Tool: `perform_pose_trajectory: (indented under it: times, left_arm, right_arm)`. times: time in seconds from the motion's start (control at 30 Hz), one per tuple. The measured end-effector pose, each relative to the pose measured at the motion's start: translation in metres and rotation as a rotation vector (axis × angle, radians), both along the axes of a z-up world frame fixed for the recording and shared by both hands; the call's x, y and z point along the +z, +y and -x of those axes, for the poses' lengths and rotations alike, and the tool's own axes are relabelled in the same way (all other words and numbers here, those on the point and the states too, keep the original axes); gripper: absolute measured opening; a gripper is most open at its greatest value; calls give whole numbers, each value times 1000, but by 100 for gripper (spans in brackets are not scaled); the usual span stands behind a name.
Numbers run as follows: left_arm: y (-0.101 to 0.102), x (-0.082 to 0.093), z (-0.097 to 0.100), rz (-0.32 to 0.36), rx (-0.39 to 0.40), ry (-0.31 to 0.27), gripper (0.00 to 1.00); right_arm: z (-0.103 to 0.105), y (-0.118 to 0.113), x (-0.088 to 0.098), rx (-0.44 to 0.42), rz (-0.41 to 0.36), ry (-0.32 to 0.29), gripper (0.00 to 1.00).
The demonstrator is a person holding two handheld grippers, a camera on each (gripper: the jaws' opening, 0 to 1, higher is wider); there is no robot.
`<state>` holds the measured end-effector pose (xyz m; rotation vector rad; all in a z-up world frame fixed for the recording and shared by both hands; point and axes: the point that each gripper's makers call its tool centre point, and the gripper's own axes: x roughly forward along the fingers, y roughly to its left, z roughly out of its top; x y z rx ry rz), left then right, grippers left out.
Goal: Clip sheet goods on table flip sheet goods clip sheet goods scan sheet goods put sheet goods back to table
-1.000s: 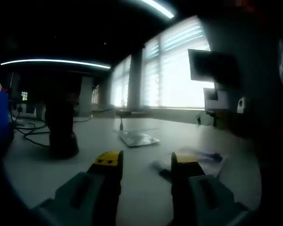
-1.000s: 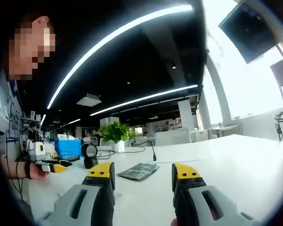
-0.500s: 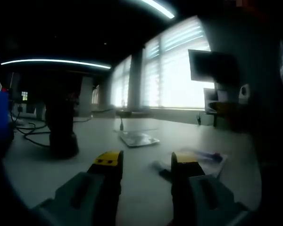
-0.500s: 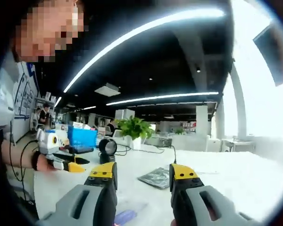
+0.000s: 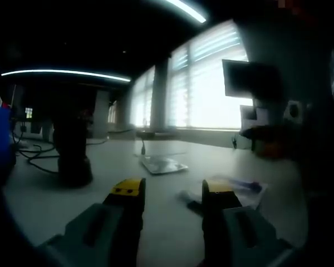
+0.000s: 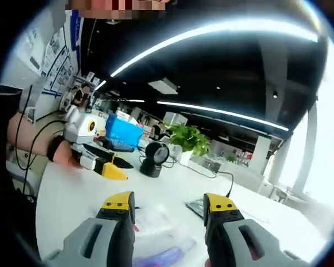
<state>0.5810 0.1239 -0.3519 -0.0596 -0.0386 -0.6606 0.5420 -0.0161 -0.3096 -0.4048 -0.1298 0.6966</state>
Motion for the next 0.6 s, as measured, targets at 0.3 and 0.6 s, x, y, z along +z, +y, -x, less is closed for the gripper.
perform_pose_trajectory:
  times: [0.3,0.6]
  left_arm:
    - [-1,-1,0,1,-5,4,33]
    - [2,0,-1,22,-2,13,33]
  right_arm:
    - [6,15,-18,39,20,52,45]
    - [12,28,-38,78,68,88,43]
